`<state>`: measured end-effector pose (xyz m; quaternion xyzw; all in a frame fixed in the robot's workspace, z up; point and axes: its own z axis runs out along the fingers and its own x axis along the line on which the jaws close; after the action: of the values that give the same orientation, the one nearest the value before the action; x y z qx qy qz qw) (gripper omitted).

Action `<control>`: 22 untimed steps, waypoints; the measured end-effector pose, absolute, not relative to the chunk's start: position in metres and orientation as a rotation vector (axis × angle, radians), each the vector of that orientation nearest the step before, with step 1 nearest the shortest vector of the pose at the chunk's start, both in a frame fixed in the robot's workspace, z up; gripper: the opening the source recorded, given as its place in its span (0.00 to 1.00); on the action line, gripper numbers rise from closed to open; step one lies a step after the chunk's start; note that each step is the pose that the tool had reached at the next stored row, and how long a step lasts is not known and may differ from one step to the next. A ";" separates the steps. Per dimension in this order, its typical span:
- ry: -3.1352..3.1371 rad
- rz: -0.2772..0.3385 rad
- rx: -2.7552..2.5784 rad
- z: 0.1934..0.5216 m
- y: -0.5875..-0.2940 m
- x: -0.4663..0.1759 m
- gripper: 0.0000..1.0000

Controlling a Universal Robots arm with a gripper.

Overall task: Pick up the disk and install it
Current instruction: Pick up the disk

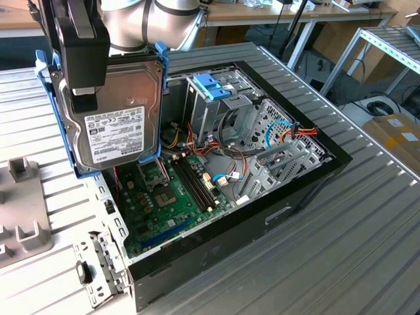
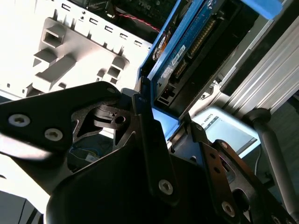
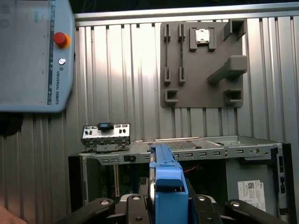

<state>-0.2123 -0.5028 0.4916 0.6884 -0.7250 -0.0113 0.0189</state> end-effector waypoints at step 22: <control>-2.251 -0.035 2.137 0.491 -0.507 -0.206 0.37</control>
<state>-0.2062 -0.5067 0.4914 0.6884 -0.7250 -0.0113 0.0190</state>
